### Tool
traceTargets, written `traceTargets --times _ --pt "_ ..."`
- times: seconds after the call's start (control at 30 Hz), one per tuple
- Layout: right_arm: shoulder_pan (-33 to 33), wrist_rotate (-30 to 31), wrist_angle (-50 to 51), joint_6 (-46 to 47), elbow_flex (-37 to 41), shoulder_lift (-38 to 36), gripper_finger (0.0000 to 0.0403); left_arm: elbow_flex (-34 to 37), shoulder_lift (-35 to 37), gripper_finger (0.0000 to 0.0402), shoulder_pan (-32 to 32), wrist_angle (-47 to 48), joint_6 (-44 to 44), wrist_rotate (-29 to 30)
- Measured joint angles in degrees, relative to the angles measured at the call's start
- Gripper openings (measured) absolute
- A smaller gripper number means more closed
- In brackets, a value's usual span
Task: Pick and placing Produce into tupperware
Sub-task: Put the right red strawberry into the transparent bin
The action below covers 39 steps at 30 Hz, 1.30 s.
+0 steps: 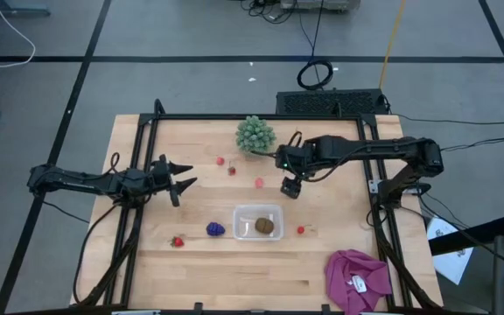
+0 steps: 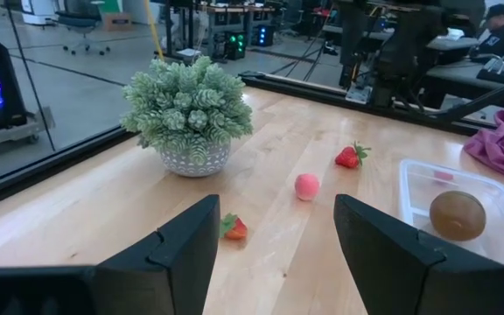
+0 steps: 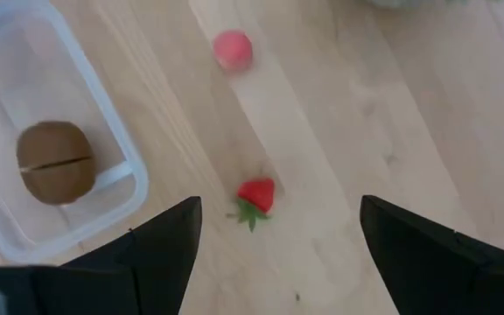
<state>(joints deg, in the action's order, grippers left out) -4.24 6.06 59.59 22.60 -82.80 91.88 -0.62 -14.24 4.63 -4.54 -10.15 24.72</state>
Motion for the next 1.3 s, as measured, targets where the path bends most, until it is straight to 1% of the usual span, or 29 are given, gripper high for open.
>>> traceTargets --times 0.17,0.3,0.43,0.6,0.7,0.9,0.97,1.07,1.3 --pt "0.2 -1.7 -0.3 1.3 3.0 0.1 0.0302 0.0 0.0 0.023 0.0 0.0 0.0 0.8" --pt "-0.5 -1.8 -0.3 3.9 6.5 0.2 0.0302 0.0 0.0 0.023 0.0 0.0 0.0 0.8" --pt "-0.9 -2.0 -2.3 5.6 10.3 0.2 0.0302 0.0 0.0 0.023 0.0 0.1 0.0 0.8" --pt "-1.8 -7.3 -9.7 7.0 14.7 0.2 0.0302 0.0 0.0 0.023 0.0 0.1 0.0 0.8" --pt "-2.1 -9.4 -13.6 7.2 16.9 0.2 0.0302 0.0 0.0 0.023 0.0 0.1 0.0 0.8" --pt "-3.2 -9.4 -16.1 8.6 18.9 0.2 0.0302 0.0 0.0 0.023 0.0 0.1 0.0 0.8" --pt "-3.3 -10.8 -18.2 9.2 19.3 0.2 0.0302 0.0 0.0 0.023 0.0 0.1 0.0 0.8" --pt "-3.3 -10.9 -20.5 9.5 19.8 0.2 0.0302 0.0 0.0 0.023 0.0 0.1 0.0 0.8" --pt "-3.3 -10.9 -20.7 9.8 19.8 0.2 0.0302 0.0 0.0 0.023 0.0 0.1 -0.1 0.9"
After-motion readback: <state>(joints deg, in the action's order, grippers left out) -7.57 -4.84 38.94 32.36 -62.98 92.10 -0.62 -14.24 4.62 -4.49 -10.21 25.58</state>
